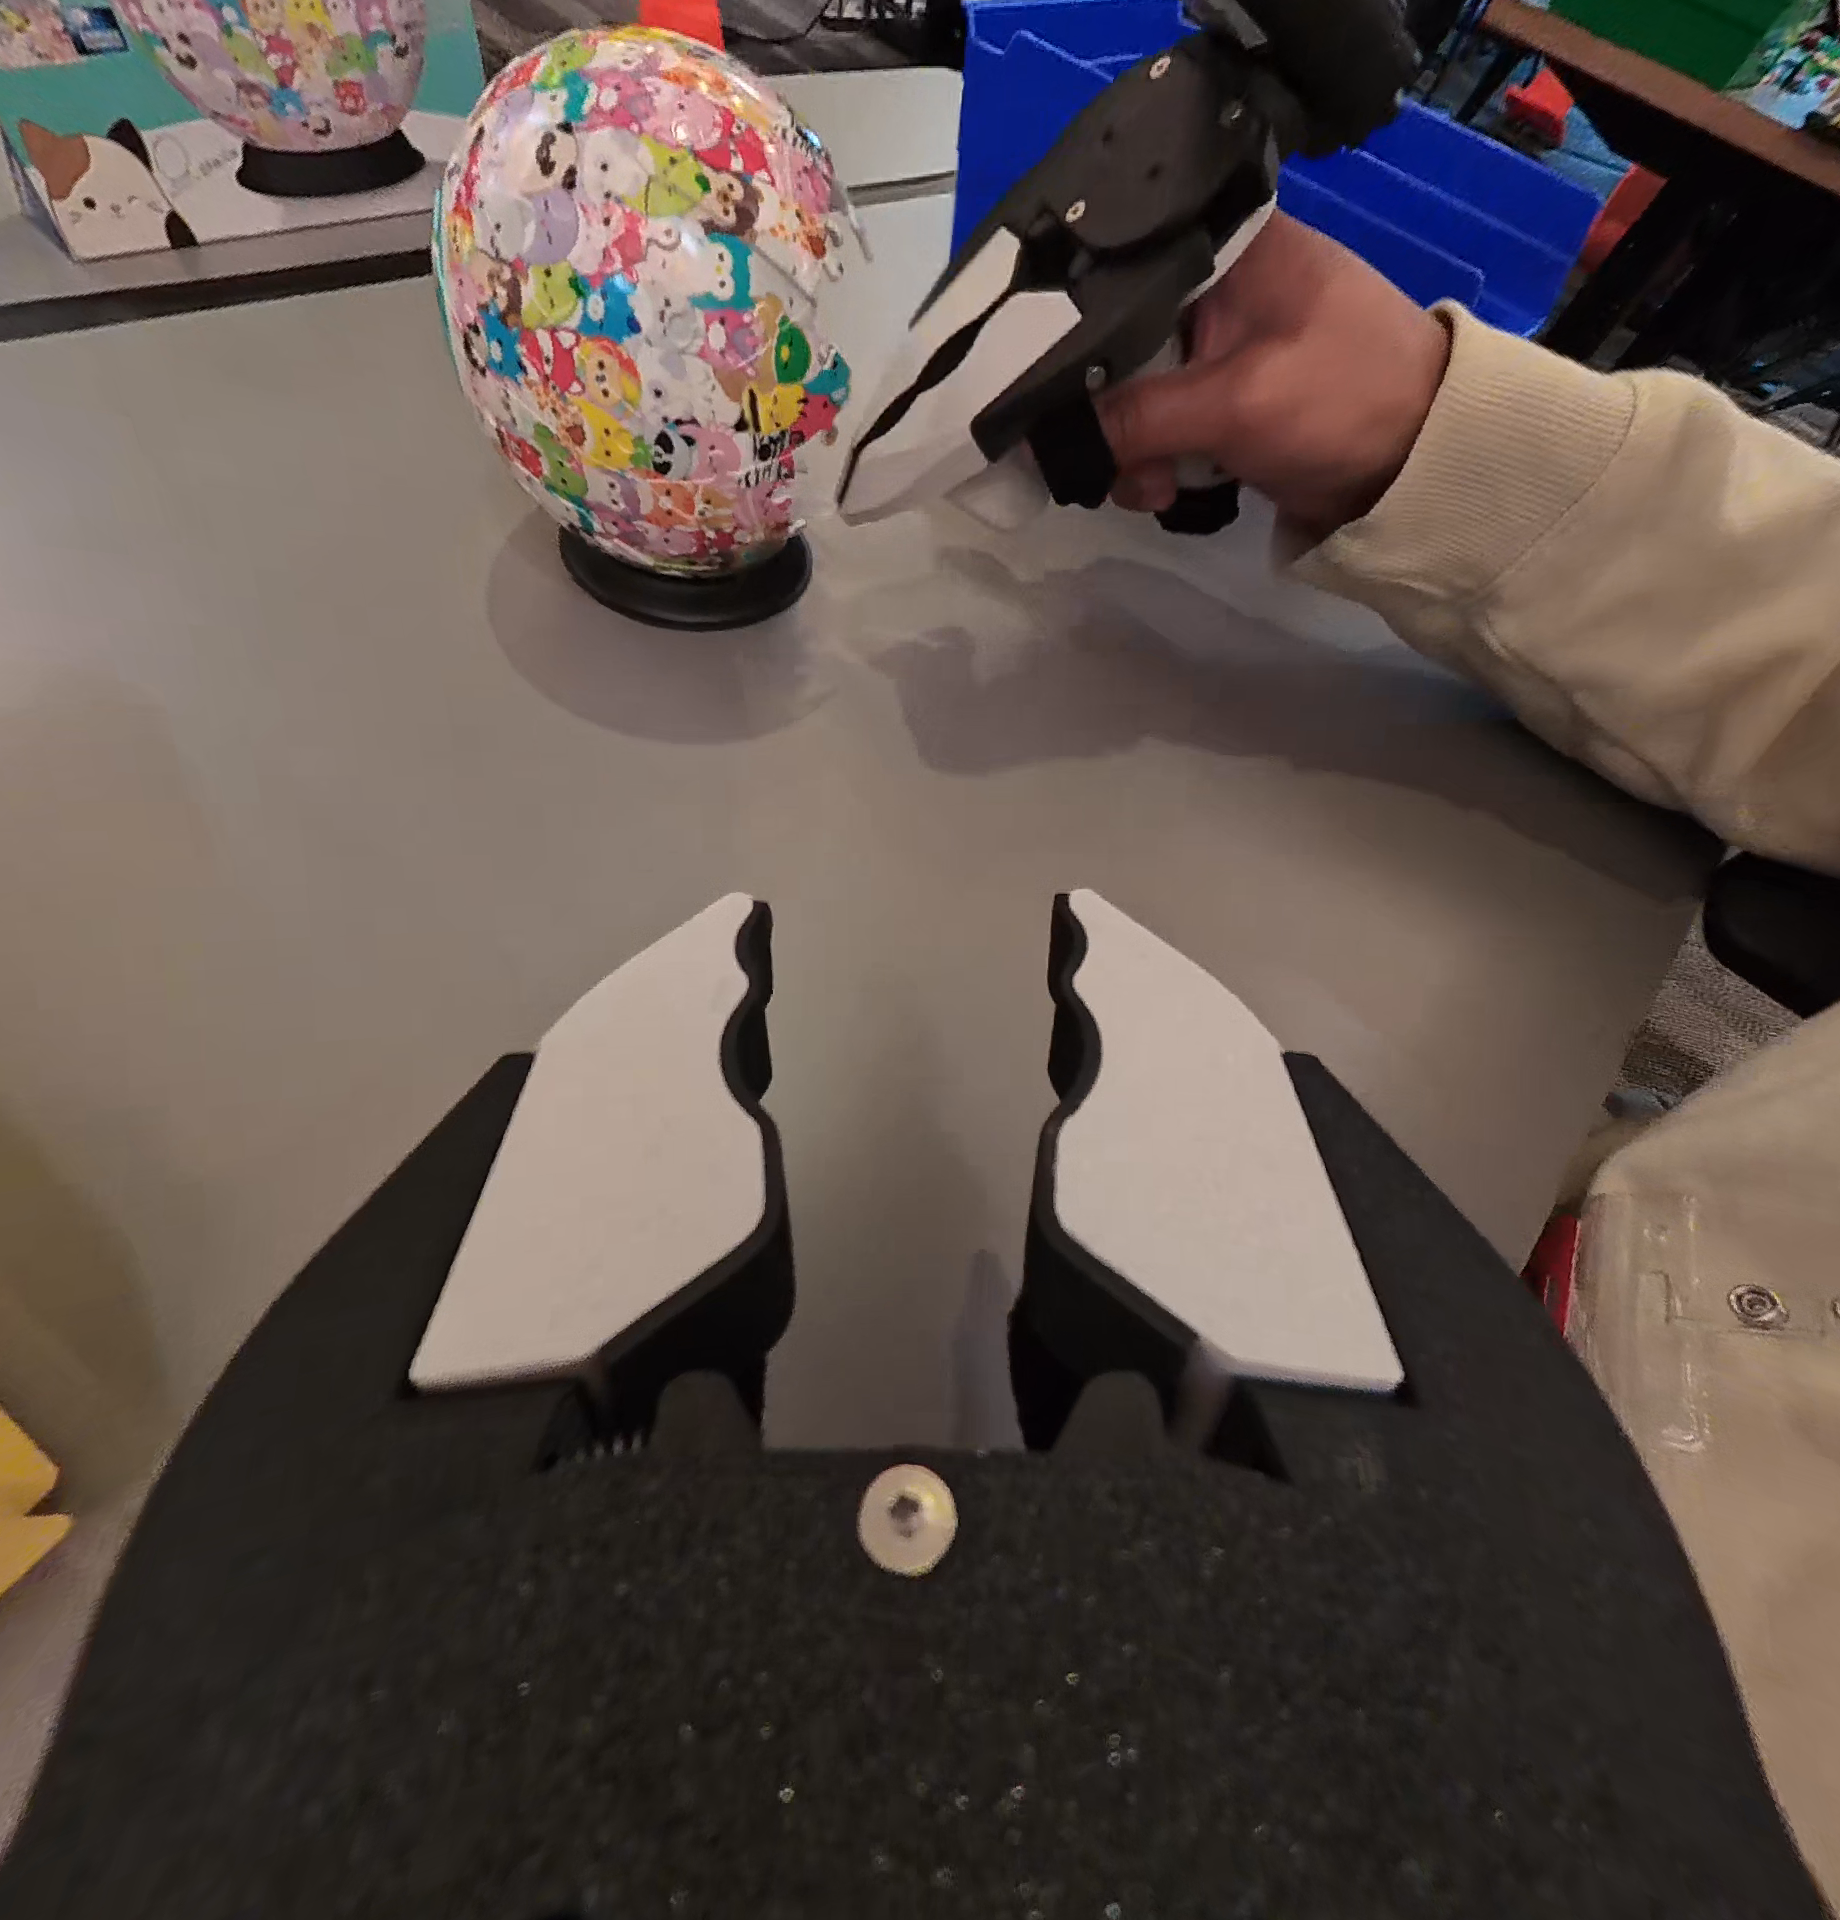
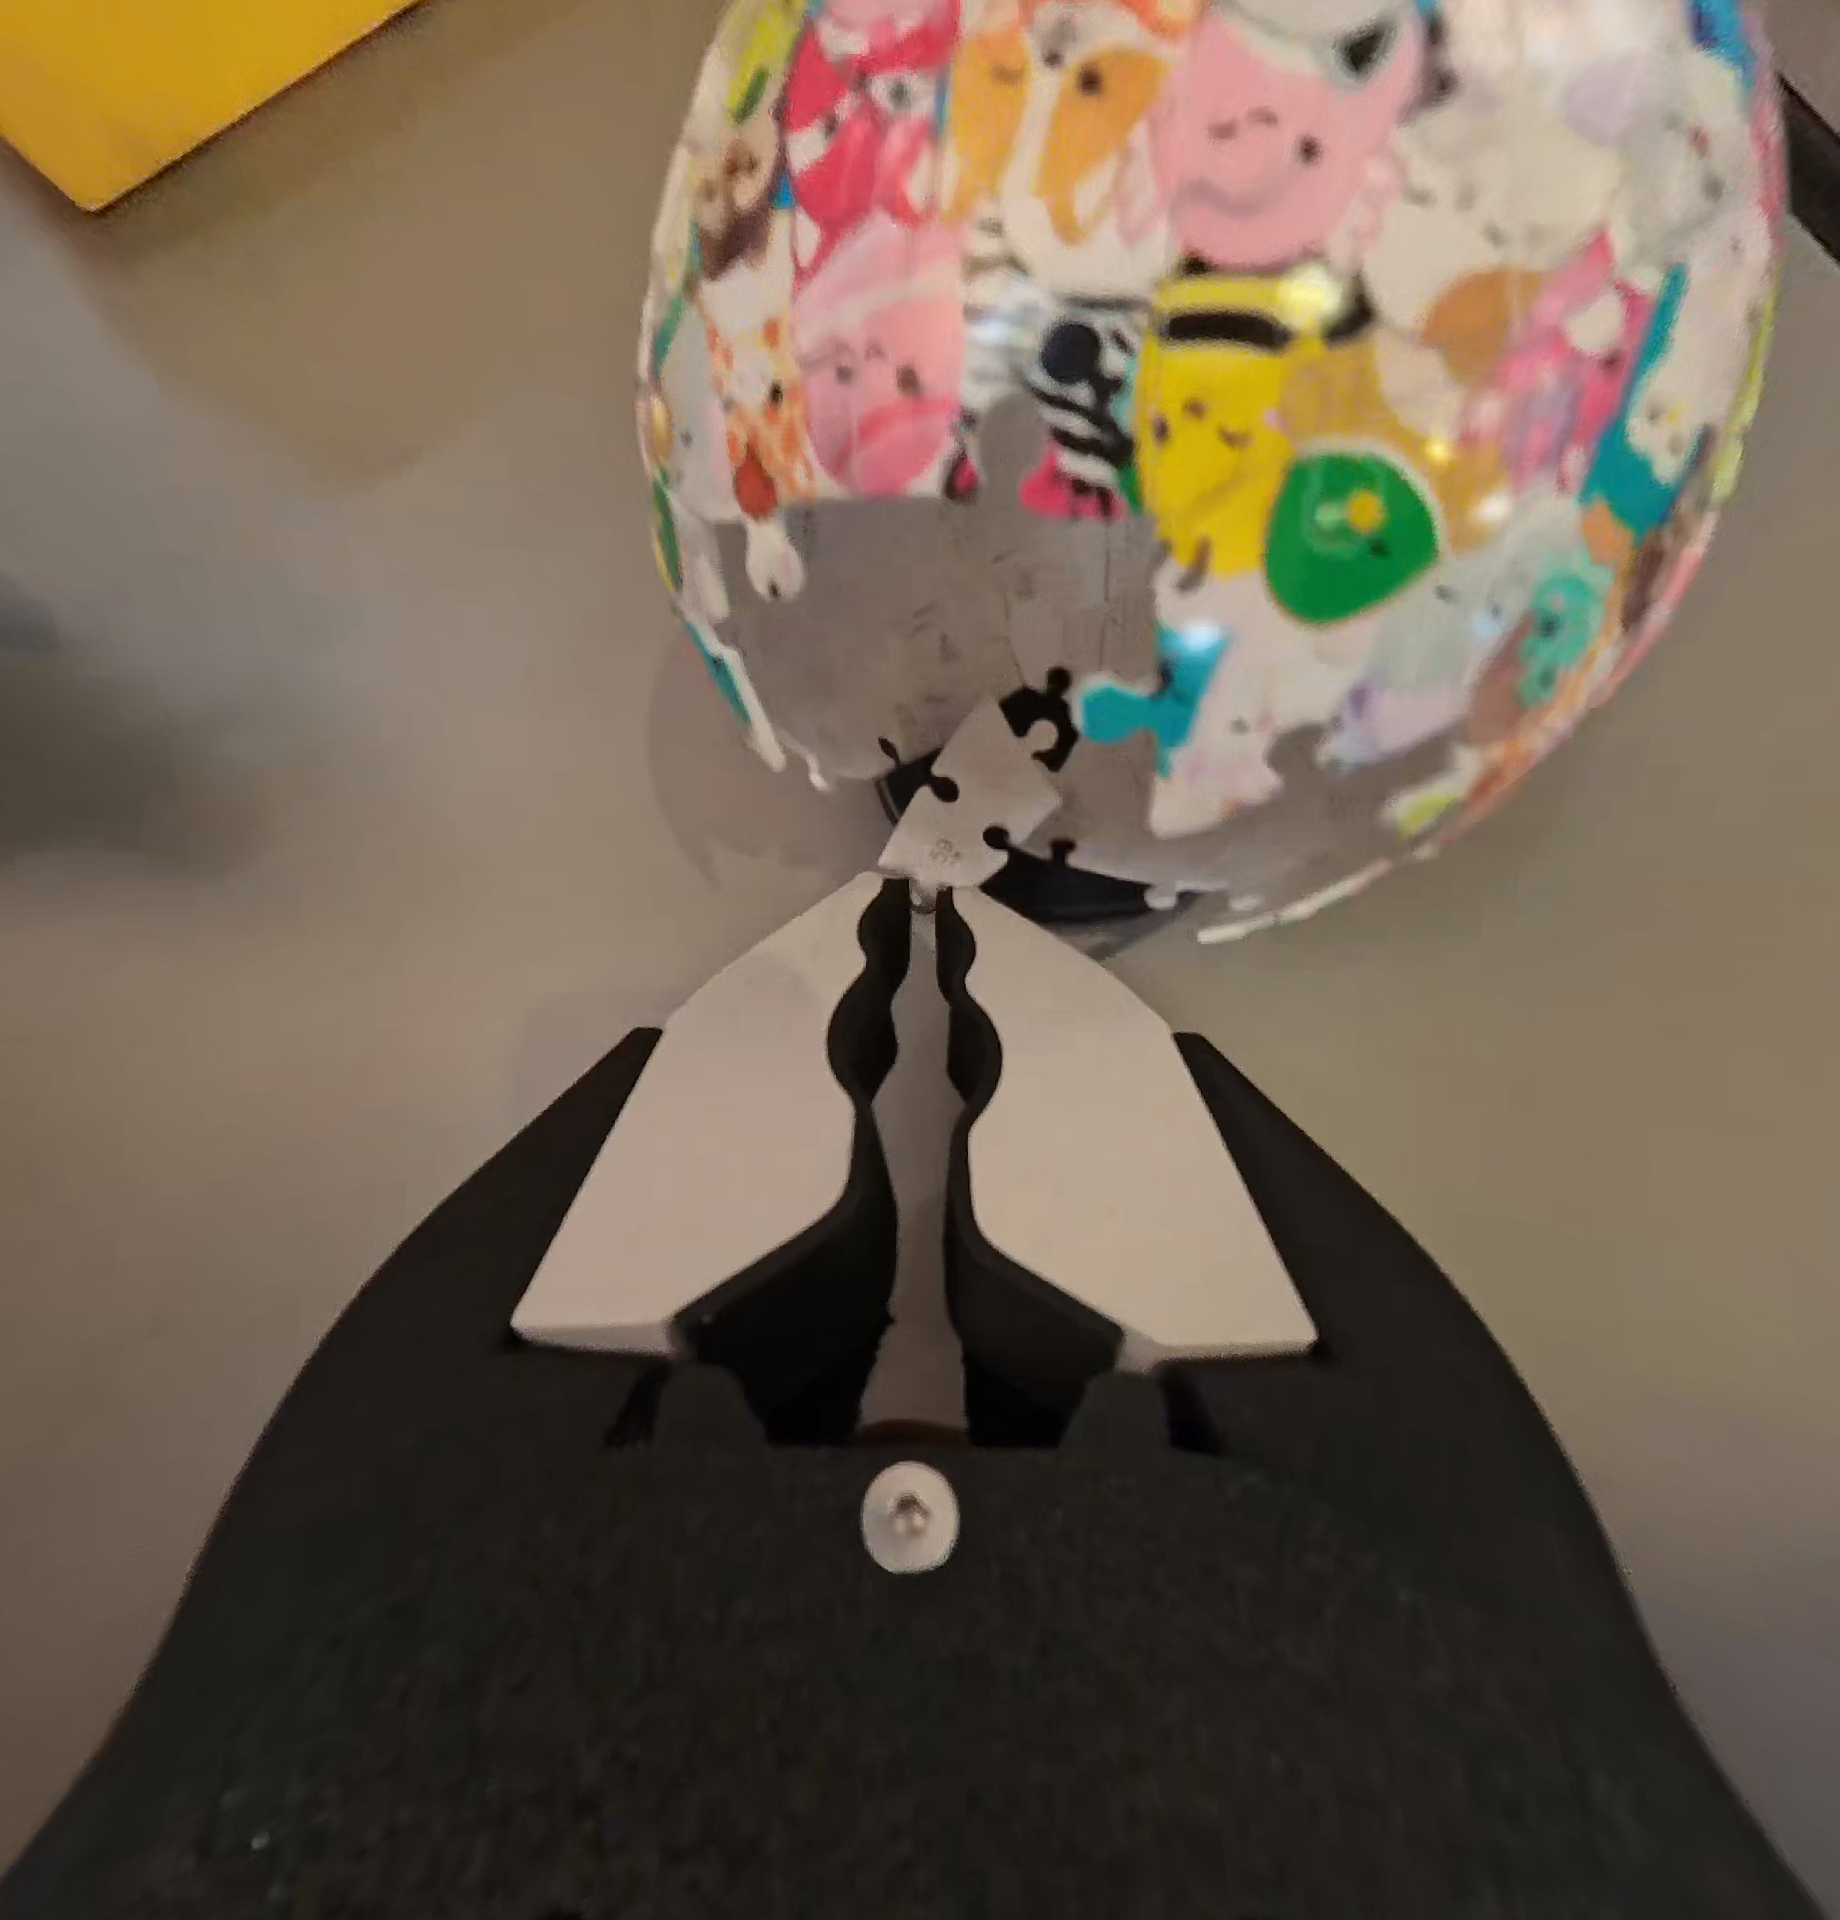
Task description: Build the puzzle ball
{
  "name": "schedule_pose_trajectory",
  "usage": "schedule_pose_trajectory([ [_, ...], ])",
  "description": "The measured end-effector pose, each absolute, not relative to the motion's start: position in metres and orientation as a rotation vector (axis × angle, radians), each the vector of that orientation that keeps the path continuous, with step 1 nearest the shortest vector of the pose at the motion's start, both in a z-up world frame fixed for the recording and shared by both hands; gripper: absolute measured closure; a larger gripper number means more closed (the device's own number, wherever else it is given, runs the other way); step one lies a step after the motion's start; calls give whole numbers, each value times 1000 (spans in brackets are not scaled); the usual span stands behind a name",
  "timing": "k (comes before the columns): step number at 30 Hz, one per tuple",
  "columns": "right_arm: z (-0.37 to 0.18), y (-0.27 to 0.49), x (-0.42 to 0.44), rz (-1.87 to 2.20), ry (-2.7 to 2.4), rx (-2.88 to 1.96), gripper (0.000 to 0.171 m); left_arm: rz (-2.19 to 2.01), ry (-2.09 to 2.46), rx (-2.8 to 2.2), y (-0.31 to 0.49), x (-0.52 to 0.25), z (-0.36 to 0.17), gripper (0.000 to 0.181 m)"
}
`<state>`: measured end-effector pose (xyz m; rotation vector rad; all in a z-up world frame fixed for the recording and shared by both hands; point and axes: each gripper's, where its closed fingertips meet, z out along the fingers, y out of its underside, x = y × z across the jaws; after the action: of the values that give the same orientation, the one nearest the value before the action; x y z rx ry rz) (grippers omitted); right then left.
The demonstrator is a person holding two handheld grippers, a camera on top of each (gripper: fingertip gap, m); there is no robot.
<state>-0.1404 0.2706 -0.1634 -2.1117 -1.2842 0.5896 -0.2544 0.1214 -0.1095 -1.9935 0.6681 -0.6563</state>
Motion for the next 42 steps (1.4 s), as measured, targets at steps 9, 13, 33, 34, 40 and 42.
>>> schedule_pose_trajectory([
  [9,-172,280,-152,530,-1319,-2154,166,-665,646,-2030,127,-242,-110,131],
  [13,-173,283,-151,510,-1310,-2181,166,-660,668,-2037,131,-238,-111,131],
  [33,-195,193,-100,654,-1504,-2157,166,-711,712,-2036,125,-224,-118,130],
  [34,-195,191,-100,643,-1490,-2161,166,-708,715,-2033,123,-223,-117,130],
  [40,-188,168,-109,766,-1427,-2155,153,-716,708,-2018,115,-226,-116,130],
  [42,-186,161,-114,790,-1428,-2141,153,-718,700,-2011,113,-228,-115,130],
])
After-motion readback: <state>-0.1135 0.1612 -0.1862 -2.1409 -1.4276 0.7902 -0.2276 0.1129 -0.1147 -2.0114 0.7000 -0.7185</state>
